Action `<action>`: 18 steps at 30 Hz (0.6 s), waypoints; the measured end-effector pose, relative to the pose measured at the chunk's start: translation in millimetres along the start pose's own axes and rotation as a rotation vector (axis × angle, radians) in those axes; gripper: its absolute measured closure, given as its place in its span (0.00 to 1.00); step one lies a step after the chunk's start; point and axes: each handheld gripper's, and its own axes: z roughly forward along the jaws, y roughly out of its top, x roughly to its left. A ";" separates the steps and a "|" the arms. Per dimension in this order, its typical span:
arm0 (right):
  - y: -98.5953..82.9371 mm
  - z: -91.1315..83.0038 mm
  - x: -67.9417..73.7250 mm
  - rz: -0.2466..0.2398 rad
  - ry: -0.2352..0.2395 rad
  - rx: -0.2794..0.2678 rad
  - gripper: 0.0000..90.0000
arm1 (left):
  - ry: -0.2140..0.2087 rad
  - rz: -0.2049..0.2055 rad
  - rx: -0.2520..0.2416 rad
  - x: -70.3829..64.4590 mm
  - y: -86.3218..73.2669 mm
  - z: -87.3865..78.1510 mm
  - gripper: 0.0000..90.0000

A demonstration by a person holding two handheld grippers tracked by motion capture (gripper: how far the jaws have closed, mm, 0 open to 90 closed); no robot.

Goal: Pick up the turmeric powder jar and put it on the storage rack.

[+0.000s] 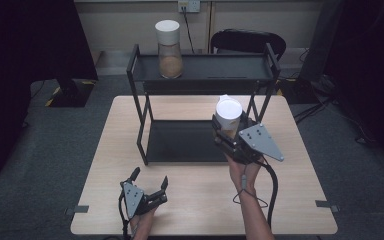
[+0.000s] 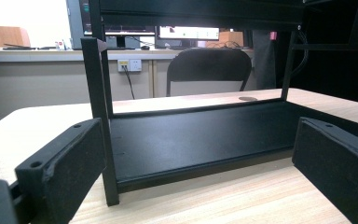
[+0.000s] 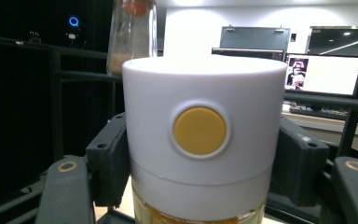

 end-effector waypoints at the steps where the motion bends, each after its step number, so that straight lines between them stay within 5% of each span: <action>1: 2.1 1.3 -0.4 0.000 0.000 -0.004 0.33 | 0.000 0.000 0.000 0.0 0.0 0.0 0.02; 18: 37.4 23.7 -8.7 0.009 0.005 -0.019 0.33 | 0.002 0.000 -0.001 -0.3 -0.1 0.1 0.02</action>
